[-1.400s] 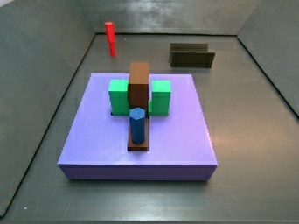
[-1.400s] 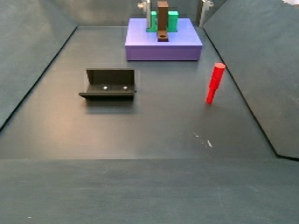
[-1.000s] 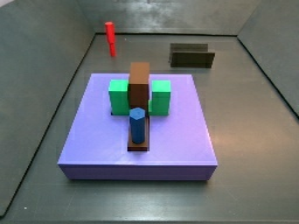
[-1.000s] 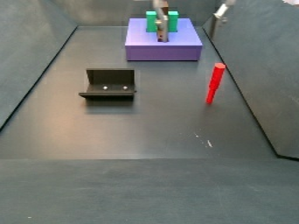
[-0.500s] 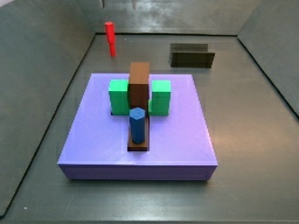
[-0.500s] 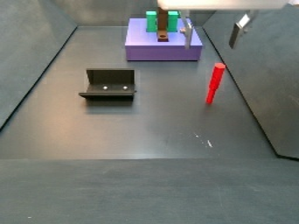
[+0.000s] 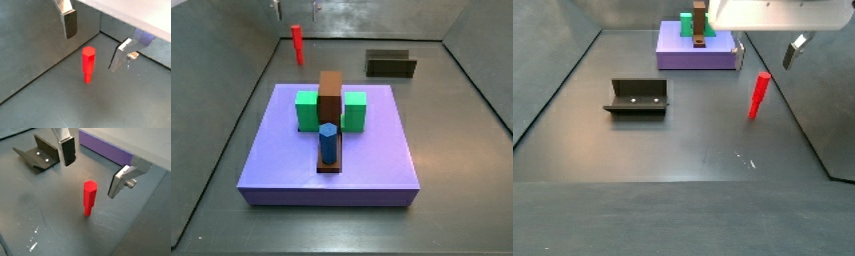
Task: Pick up the red object. Move up. Move to above the board. Insert the red object.
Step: Pick up the red object.
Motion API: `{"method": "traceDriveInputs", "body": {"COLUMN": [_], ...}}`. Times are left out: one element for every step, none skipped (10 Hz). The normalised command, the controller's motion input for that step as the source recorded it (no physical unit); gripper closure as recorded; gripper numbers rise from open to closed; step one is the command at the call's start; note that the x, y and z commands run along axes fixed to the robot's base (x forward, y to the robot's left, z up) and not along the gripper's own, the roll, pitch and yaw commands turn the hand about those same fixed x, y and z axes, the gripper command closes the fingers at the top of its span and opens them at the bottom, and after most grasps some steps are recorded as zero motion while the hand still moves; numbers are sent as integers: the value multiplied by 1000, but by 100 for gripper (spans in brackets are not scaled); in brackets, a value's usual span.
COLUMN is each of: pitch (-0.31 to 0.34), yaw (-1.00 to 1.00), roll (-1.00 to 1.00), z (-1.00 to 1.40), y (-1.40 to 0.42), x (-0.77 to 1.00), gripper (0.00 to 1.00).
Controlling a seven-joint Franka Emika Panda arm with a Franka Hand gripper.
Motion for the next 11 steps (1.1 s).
{"method": "traceDriveInputs", "body": {"pitch": [-10, 0, 0, 0, -13, -11, -36, -19, 0, -3, 0], "yaw": [-23, 3, 69, 0, -69, -37, -46, -6, 0, 0, 0], "roll": [34, 26, 0, -16, -26, -29, -27, -29, -14, -30, -13], "z": [-354, -314, -289, -80, -263, -351, -383, -314, -154, -57, -20], "y": [43, 166, 97, 0, 0, 0, 0, 0, 43, 37, 20], "x": [-31, 0, 0, 0, 0, 0, -74, -23, 0, 0, 0], "gripper": [0, 0, 0, 0, 0, 0, 0, 0, 0, 0, 0]}}
